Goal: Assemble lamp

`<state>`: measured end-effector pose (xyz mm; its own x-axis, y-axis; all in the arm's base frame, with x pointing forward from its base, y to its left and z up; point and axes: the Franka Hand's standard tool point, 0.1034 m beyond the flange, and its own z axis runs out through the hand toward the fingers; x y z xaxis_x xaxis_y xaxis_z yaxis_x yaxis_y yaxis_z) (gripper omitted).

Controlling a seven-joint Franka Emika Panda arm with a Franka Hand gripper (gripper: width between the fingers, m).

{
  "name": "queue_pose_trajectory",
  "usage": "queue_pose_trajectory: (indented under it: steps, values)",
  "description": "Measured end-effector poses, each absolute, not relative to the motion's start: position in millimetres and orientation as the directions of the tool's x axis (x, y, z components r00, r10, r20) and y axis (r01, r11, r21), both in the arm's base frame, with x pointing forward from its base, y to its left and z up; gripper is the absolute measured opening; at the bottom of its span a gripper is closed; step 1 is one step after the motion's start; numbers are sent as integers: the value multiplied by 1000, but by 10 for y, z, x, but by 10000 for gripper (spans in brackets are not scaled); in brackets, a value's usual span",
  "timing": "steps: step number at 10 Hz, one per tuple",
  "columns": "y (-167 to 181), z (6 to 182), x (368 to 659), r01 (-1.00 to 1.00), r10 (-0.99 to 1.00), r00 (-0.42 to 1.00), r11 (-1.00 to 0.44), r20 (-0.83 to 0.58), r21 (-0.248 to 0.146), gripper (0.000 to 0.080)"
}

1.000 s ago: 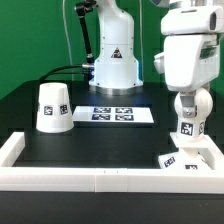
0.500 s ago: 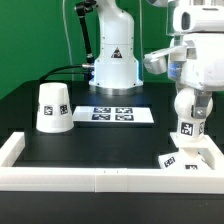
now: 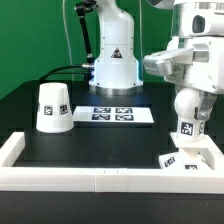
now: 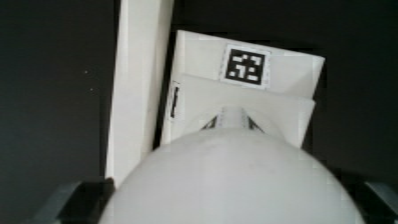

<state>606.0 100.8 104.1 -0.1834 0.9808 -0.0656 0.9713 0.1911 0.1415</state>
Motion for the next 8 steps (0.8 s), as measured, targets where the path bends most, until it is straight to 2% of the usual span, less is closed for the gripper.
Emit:
queue_pose_trajectory:
  steps: [3,5,8]
  values:
    - [999,1041,6061,972,981,-182,189,-66,141,573]
    - [993,1041,6062,981,991,-120,127,-54,145,573]
    - [997,1045,6062,969,980,198,-195,-2,153,574]
